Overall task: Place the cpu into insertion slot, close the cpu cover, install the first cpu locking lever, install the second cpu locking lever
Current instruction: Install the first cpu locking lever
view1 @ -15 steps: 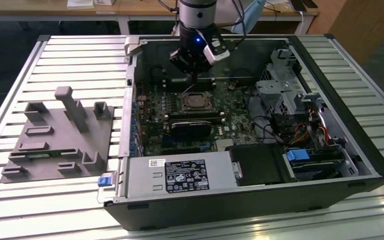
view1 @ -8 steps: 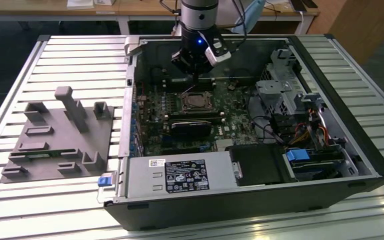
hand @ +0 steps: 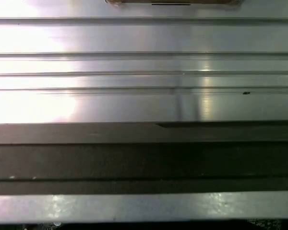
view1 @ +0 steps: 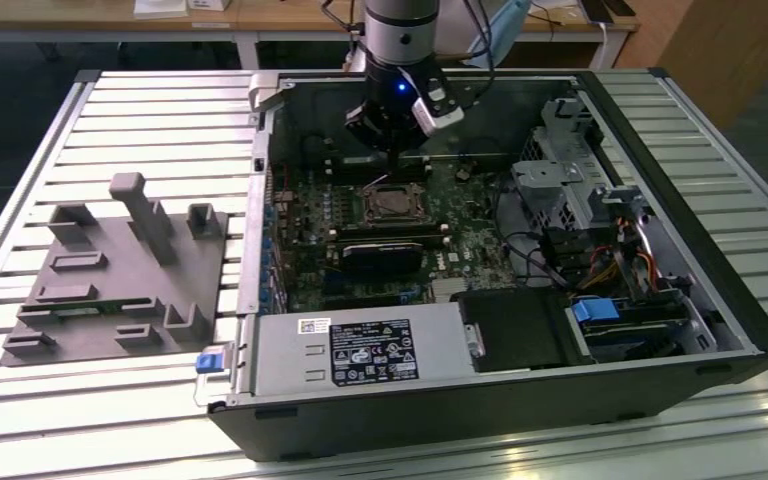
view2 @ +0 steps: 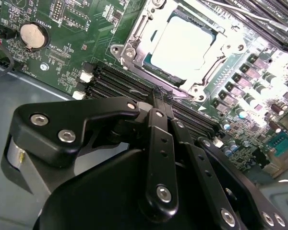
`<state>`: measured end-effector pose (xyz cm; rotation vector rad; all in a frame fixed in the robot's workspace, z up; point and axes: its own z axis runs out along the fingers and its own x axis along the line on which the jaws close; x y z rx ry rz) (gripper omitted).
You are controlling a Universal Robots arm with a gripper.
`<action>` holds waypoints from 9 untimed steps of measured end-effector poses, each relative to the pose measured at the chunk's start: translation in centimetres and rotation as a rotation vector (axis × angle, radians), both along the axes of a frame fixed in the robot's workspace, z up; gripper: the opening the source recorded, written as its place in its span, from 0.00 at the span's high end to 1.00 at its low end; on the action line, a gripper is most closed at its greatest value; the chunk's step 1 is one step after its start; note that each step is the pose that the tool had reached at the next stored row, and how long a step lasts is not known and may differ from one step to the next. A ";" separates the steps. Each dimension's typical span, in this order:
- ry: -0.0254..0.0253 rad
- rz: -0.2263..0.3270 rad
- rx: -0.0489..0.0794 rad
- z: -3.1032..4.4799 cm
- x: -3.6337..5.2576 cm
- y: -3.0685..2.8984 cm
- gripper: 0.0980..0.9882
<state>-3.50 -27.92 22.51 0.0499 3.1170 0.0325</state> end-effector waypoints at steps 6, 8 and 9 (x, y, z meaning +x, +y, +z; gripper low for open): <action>0.0001 0.000 0.000 -0.38 0.16 0.04 0.99; 0.0001 0.000 0.000 -0.46 0.28 0.05 0.99; 0.0000 0.000 0.000 -0.48 0.31 0.06 0.99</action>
